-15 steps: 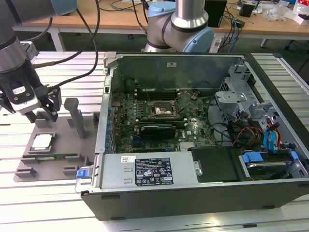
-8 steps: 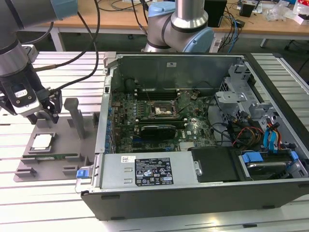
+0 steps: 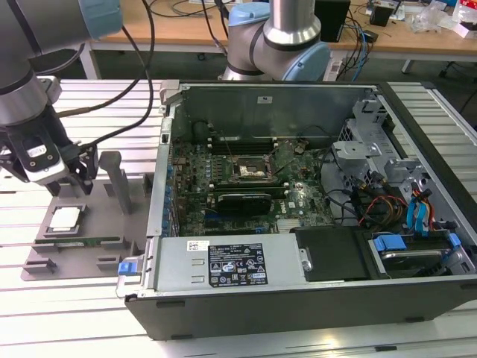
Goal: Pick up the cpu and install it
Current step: 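Pick up the cpu and move it towards the insertion slot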
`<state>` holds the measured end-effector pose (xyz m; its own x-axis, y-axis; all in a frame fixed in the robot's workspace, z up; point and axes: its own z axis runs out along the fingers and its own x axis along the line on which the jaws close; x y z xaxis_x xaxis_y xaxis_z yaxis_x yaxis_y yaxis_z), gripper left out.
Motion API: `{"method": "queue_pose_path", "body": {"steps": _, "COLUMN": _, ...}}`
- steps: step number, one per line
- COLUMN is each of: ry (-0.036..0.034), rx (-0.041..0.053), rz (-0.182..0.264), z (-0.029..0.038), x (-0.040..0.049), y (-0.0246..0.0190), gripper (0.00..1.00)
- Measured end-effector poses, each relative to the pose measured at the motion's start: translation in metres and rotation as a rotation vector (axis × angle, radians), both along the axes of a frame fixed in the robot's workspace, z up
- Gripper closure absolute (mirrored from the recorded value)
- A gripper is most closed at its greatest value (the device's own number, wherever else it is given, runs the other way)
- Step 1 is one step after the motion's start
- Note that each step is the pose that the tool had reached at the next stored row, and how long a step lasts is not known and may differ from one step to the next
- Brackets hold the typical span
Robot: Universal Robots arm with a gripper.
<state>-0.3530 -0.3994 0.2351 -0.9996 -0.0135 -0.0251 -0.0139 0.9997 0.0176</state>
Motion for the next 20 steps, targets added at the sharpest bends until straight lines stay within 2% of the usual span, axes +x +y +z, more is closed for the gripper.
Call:
{"method": "queue_pose_path", "body": {"steps": 5, "ry": 0.0002, "rx": -0.0001, "rz": 0.000, "z": -0.0045, "x": -0.0001, "y": -0.0002, "gripper": 0.40}}
{"method": "queue_pose_path", "body": {"steps": 11, "ry": 0.0000, "rx": -0.0001, "rz": 0.000, "z": -0.0074, "x": -0.0035, "y": -0.0138, "gripper": 0.40}}
{"method": "queue_pose_path", "body": {"steps": 14, "ry": 0.0001, "rx": -0.0002, "rz": 0.000, "z": -0.0105, "x": -0.0054, "y": -0.0182, "gripper": 0.40}}
{"method": "queue_pose_path", "body": {"steps": 18, "ry": 0.0001, "rx": -0.0001, "rz": 0.008, "z": -0.0163, "x": -0.0139, "y": -0.0248, "gripper": 0.40}}
{"method": "queue_pose_path", "body": {"steps": 20, "ry": 0.0000, "rx": -0.0022, "rz": 0.012, "z": -0.0179, "x": -0.0151, "y": -0.0263, "gripper": 0.40}}
